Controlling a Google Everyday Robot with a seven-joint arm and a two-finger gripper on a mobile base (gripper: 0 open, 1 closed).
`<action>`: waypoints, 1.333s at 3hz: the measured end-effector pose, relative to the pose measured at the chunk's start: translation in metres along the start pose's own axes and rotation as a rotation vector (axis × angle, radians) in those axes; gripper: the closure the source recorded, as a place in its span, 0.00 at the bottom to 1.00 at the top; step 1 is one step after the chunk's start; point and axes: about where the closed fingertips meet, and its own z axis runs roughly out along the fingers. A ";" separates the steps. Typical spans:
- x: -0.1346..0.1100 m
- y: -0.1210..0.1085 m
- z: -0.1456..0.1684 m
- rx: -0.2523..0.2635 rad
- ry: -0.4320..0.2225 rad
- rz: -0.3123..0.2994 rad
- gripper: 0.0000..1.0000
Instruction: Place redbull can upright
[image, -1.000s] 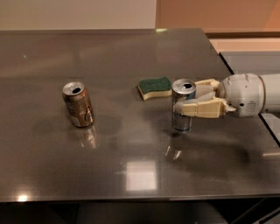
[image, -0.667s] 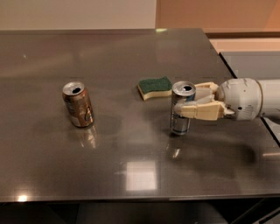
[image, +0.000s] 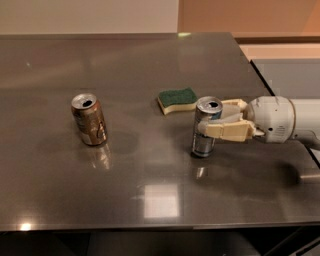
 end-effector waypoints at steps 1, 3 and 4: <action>0.005 -0.002 0.000 0.002 -0.010 0.005 0.82; 0.013 -0.004 0.001 -0.006 -0.031 0.008 0.36; 0.011 -0.004 0.003 -0.010 -0.030 0.005 0.12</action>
Offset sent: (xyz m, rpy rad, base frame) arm 0.0049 -0.0072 -0.0172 0.0368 0.0117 -0.0093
